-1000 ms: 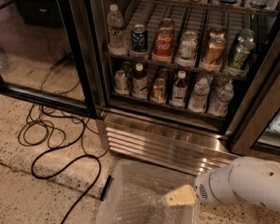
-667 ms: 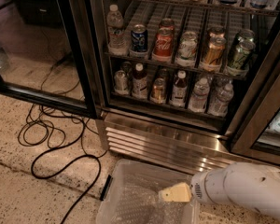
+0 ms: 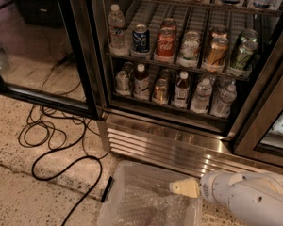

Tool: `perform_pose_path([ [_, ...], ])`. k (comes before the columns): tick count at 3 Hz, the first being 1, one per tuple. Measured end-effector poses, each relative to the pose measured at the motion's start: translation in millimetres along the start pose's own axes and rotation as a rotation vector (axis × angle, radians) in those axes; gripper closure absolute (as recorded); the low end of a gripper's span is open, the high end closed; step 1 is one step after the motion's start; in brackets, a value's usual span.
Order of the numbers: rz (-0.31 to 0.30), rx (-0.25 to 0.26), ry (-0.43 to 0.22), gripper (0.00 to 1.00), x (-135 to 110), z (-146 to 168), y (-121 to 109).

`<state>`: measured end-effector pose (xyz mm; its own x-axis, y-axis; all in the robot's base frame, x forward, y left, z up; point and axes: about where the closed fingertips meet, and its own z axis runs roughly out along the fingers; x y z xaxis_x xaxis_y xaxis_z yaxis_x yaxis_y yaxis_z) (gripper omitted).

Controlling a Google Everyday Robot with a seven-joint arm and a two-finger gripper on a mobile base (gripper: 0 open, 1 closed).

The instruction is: Pick water bottle from bottom shelf of fridge

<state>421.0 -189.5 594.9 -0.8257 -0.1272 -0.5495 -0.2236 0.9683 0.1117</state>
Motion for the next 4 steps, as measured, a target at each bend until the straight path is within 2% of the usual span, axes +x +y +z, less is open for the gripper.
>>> perform_pose_path([
  [1,0.148,0.011,-0.003,0.00,-8,10,-13],
  [2,0.163,0.010,-0.002,0.00,-8,11,-12],
  [3,0.169,0.000,-0.033,0.00,-13,13,-9],
  [4,0.186,0.010,-0.103,0.00,-29,19,-19],
])
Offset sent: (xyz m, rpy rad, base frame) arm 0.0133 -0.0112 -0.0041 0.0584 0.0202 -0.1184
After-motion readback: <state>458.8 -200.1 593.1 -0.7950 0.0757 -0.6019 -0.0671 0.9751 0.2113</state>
